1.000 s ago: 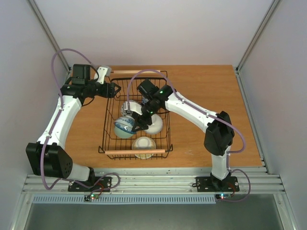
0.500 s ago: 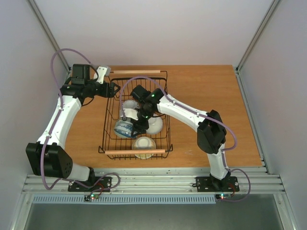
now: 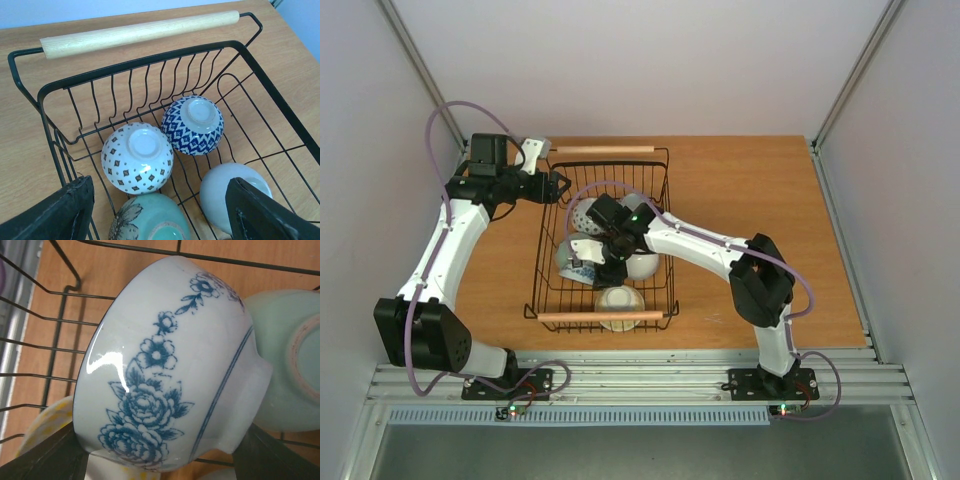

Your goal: Load the bowls into the dish rack

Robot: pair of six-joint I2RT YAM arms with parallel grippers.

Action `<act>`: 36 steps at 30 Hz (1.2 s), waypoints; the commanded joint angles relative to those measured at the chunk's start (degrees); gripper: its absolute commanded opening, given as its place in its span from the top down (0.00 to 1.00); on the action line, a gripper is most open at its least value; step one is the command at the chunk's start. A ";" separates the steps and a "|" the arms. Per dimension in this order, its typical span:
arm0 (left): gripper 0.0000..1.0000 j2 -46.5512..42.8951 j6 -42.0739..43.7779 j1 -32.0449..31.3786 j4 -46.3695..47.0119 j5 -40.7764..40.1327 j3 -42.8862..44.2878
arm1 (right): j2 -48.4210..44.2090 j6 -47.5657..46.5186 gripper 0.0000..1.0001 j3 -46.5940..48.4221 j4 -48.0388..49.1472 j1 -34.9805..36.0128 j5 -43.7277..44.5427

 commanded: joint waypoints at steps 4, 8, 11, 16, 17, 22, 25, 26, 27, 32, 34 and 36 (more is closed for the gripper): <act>0.27 -0.45 -0.21 0.32 2.69 0.38 -0.53 | -2.38 -4.13 0.99 -5.82 12.23 1.31 12.84; 0.27 -0.36 -0.25 0.31 2.66 0.38 -0.47 | -2.07 -5.83 0.99 -7.64 14.67 2.09 15.88; 0.27 -0.36 -0.13 0.31 2.62 0.31 -0.41 | -2.21 -7.55 0.99 -9.52 16.88 2.84 18.36; 0.27 -0.27 -0.12 0.32 2.63 0.31 -0.42 | -2.05 -9.00 0.83 -11.37 20.02 3.62 21.96; 0.27 -0.26 -0.12 0.31 2.62 0.18 -0.41 | -2.00 -9.05 0.81 -11.42 20.11 3.63 22.85; 0.27 -0.23 -0.07 0.32 2.47 -0.03 -0.39 | -2.99 -9.43 0.57 -13.42 22.87 3.97 24.17; 0.27 -0.34 0.01 0.37 2.46 -0.23 -0.36 | -3.43 -9.53 0.40 -13.81 23.30 4.15 24.38; 0.27 -0.42 0.00 0.38 2.49 -0.24 -0.34 | -3.58 -9.65 0.37 -13.99 23.52 4.23 24.55; 0.27 -0.43 0.04 0.39 2.44 -0.24 -0.31 | -3.72 -9.84 0.34 -14.31 23.93 4.32 24.79; 0.27 -0.44 -0.02 0.36 2.49 -0.32 -0.33 | -4.97 -10.76 0.15 -16.25 26.67 4.68 25.17; 0.27 -0.60 0.04 0.39 2.50 -0.32 -0.30 | -5.51 -10.90 0.04 -16.70 26.96 4.77 24.77; 0.27 -0.53 0.06 0.41 2.50 -0.33 -0.36 | -5.92 -10.95 0.01 -16.97 26.99 4.77 24.29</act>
